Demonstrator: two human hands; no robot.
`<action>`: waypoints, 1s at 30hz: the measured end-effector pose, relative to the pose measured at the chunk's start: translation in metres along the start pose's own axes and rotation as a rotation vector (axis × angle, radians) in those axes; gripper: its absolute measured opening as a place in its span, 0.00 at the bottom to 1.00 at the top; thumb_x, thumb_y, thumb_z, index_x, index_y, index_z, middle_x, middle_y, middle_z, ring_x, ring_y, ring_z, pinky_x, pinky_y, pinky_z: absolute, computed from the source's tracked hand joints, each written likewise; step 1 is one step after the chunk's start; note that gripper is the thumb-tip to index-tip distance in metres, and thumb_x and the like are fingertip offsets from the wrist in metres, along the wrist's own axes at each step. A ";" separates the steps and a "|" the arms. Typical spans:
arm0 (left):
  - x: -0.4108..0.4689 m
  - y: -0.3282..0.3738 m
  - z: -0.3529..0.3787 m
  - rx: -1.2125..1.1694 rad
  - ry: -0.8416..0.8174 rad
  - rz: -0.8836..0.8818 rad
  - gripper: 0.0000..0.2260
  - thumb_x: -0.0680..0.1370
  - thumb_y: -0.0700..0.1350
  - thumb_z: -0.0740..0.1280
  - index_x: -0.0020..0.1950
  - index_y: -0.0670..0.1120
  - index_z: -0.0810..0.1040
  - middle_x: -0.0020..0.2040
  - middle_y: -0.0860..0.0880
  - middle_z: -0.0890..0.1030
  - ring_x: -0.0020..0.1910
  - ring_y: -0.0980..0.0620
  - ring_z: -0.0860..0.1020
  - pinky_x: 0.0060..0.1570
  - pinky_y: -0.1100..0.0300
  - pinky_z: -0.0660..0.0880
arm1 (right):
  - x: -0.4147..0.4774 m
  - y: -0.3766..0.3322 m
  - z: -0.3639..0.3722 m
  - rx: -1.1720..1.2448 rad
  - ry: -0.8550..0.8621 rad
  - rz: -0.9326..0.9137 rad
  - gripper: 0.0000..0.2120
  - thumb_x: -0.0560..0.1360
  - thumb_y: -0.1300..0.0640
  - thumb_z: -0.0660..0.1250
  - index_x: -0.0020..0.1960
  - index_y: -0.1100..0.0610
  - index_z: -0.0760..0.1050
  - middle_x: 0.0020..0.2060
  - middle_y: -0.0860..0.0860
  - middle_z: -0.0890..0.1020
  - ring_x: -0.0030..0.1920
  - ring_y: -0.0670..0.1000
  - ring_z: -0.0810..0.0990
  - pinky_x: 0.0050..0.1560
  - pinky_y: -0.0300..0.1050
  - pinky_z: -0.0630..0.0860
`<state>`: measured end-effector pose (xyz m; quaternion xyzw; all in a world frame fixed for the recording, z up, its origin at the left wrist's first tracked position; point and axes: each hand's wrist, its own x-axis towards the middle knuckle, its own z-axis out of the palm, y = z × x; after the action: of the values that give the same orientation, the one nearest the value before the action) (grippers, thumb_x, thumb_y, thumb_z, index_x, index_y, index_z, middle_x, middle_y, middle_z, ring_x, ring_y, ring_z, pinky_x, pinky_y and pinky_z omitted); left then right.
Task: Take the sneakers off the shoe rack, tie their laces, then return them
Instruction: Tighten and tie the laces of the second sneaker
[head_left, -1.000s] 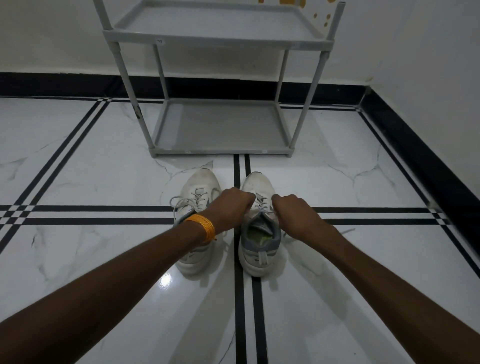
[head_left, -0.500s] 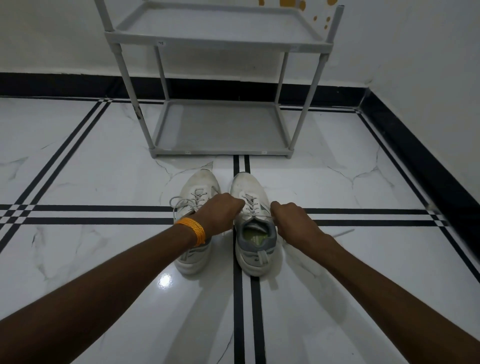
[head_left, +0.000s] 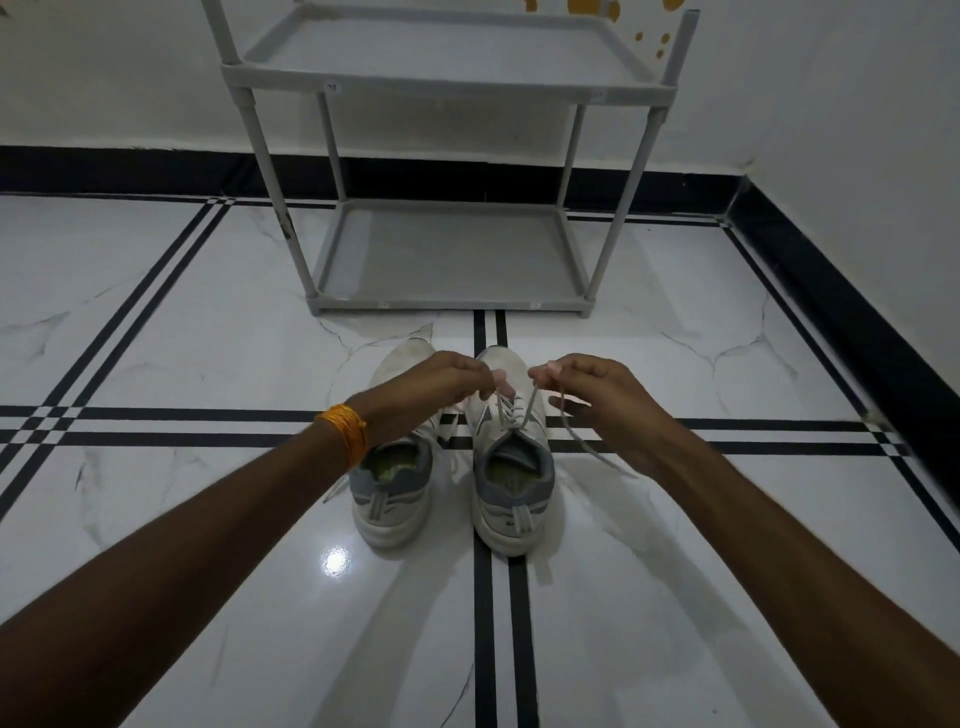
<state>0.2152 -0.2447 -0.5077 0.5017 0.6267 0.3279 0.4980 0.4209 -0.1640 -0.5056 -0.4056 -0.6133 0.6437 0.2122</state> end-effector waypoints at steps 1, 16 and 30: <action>0.000 -0.002 0.005 -0.115 -0.010 0.010 0.17 0.81 0.51 0.62 0.54 0.38 0.81 0.59 0.50 0.83 0.60 0.53 0.78 0.62 0.58 0.72 | 0.002 0.003 0.004 0.071 0.004 0.001 0.12 0.80 0.55 0.64 0.53 0.63 0.81 0.53 0.55 0.85 0.58 0.56 0.82 0.61 0.51 0.77; 0.009 -0.018 0.044 -0.376 0.296 0.187 0.10 0.80 0.39 0.64 0.59 0.37 0.80 0.51 0.35 0.83 0.50 0.41 0.83 0.39 0.59 0.82 | 0.016 0.021 0.019 0.120 0.145 -0.032 0.09 0.74 0.65 0.71 0.54 0.64 0.79 0.46 0.64 0.85 0.43 0.57 0.84 0.50 0.55 0.81; 0.016 -0.020 0.039 -0.399 0.268 0.026 0.17 0.70 0.39 0.76 0.53 0.41 0.73 0.39 0.42 0.83 0.33 0.54 0.81 0.33 0.63 0.76 | 0.018 0.026 0.019 -0.100 -0.017 0.001 0.10 0.74 0.66 0.69 0.55 0.61 0.77 0.44 0.61 0.85 0.40 0.51 0.85 0.42 0.44 0.79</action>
<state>0.2466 -0.2389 -0.5423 0.3533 0.6033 0.5154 0.4955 0.4010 -0.1663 -0.5366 -0.4107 -0.6462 0.6158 0.1861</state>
